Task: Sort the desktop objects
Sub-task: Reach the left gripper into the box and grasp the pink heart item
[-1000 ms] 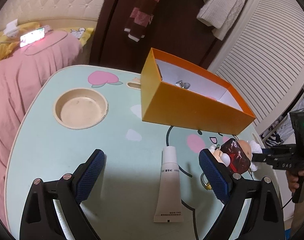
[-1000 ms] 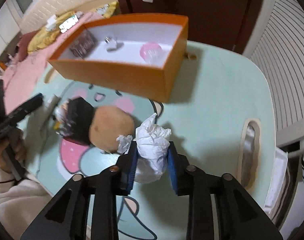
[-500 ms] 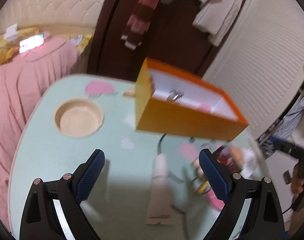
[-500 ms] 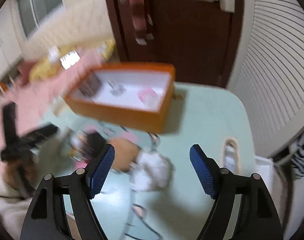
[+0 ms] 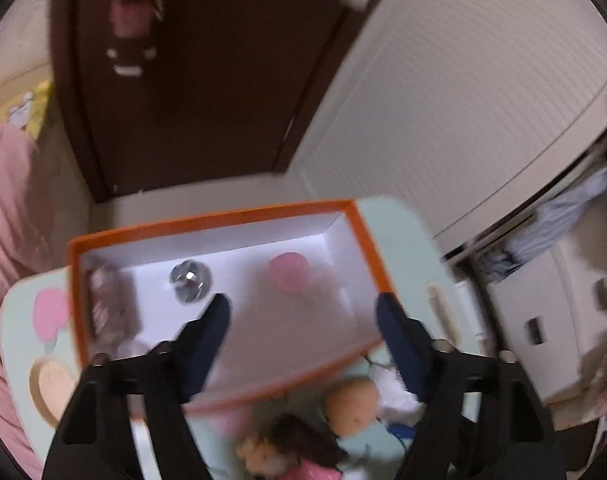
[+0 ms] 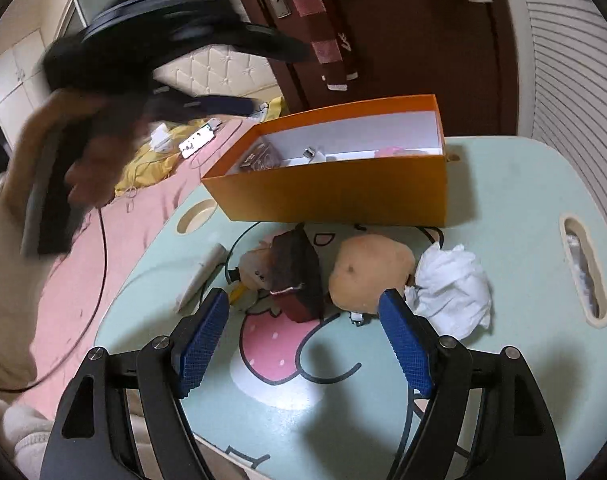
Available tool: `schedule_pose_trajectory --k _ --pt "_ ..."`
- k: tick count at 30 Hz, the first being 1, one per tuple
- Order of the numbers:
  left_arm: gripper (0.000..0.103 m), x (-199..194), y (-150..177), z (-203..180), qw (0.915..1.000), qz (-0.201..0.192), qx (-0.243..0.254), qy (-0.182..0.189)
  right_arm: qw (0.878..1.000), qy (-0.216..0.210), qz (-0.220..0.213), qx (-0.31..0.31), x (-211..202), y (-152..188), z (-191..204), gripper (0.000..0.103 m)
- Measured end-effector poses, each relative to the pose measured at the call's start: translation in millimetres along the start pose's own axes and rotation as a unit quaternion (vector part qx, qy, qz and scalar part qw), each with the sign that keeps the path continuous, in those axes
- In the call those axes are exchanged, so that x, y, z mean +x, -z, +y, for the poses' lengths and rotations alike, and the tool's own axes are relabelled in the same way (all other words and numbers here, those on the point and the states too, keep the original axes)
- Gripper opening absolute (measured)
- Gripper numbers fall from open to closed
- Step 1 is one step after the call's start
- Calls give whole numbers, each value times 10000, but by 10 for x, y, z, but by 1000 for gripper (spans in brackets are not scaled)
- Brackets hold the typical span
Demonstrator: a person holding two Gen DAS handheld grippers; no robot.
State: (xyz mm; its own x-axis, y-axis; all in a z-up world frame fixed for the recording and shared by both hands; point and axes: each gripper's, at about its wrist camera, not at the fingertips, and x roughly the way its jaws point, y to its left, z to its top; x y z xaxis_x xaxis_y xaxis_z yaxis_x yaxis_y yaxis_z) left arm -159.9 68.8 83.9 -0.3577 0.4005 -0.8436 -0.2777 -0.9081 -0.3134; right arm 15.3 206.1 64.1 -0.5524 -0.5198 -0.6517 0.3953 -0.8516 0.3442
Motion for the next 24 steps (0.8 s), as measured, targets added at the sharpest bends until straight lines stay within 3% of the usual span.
schedule_pose_trajectory --k 5,12,17,22,24 --pt "63 599 -225 -49 9967 685 -165 -395 9996 -156 16 253 -10 39 -107 78" --pt "58 881 -270 -99 9915 1009 -222 -794 9986 -325 59 401 7 39 -180 78" --pt "35 915 -175 -207 9850 1121 377 -1253 9982 -394 21 457 -8 21 -201 78" --pt "34 777 -182 -71 9892 1043 216 -1005 9976 -403 70 560 -6 18 -238 78" --pt "18 638 -187 -20 9922 953 112 -800 9975 -403 77 578 -6 17 -241 78"
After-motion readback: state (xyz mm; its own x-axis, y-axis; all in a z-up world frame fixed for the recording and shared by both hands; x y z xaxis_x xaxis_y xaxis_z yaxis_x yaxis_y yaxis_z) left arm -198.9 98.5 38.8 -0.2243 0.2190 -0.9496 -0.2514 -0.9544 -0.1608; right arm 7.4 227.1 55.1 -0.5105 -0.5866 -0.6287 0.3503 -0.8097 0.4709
